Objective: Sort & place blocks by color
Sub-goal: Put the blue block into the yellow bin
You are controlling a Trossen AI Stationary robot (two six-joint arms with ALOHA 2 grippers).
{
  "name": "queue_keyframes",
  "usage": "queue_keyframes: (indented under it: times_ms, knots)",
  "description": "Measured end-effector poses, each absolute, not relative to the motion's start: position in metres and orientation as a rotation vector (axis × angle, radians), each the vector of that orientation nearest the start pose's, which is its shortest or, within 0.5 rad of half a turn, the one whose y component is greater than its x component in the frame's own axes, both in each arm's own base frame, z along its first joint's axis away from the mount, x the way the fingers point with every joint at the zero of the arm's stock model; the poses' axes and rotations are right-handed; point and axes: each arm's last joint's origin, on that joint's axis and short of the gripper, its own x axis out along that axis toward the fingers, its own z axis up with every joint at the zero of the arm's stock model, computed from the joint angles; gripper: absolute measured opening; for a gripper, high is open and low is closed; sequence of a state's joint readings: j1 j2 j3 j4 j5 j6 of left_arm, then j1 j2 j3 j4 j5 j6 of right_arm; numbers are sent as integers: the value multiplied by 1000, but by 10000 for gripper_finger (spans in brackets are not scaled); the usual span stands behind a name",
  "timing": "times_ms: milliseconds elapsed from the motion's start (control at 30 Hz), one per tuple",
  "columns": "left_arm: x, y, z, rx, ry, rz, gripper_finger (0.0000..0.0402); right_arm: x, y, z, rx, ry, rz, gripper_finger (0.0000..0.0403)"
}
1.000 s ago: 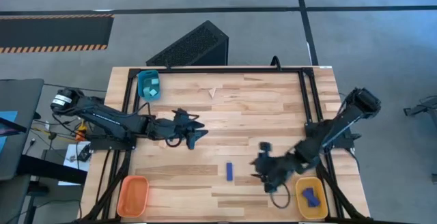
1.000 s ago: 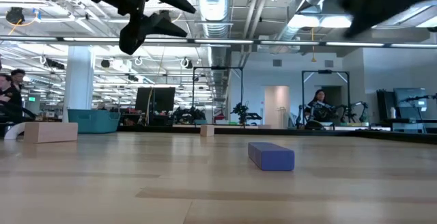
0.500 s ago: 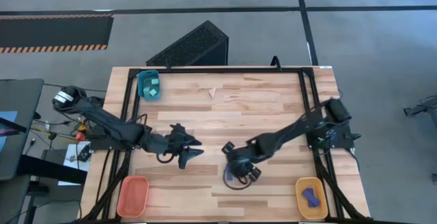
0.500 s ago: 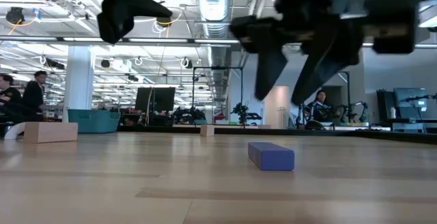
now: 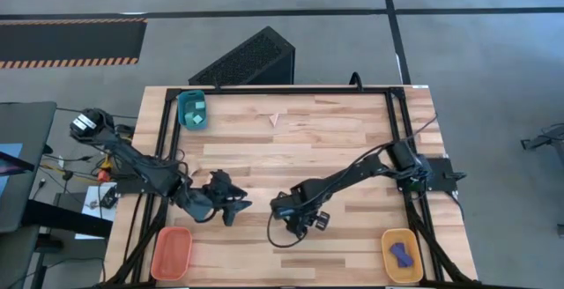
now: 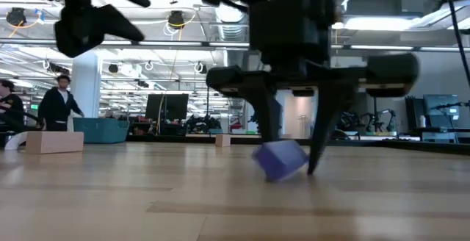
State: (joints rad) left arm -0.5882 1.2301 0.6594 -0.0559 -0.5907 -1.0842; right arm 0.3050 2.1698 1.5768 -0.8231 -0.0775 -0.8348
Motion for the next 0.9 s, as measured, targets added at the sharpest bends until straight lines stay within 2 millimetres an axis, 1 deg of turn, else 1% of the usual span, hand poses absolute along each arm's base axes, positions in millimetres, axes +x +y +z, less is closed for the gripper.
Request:
queue_keyframes:
  times_ms: [100, 233, 433, 467, 633, 667, 767, 833, 900]
  knots:
    - [210, -123, 214, -705, 480, 287, 194, 406, 130, 137, -789, 1218, 858, 170]
    - [208, -123, 212, -697, 495, 297, 194, 409, 126, 138, -676, 1242, 795, 146]
    - [210, -119, 211, -678, 505, 317, 194, 405, 123, 144, -442, 1341, 603, 86]
    - [210, -117, 211, -674, 507, 324, 194, 405, 123, 145, -404, 1354, 573, 80]
    - [213, -109, 209, -665, 514, 367, 194, 404, 125, 145, -247, 1401, 452, 80]
    - [213, -108, 208, -667, 514, 375, 194, 401, 127, 147, -220, 1418, 443, 80]
    - [215, -104, 209, -664, 502, 396, 194, 384, 135, 154, -182, 1539, 416, 80]
    - [215, -102, 209, -647, 482, 422, 194, 371, 144, 164, -180, 1589, 409, 80]
    - [217, -99, 209, -645, 454, 457, 194, 357, 154, 178, -190, 1628, 412, 80]
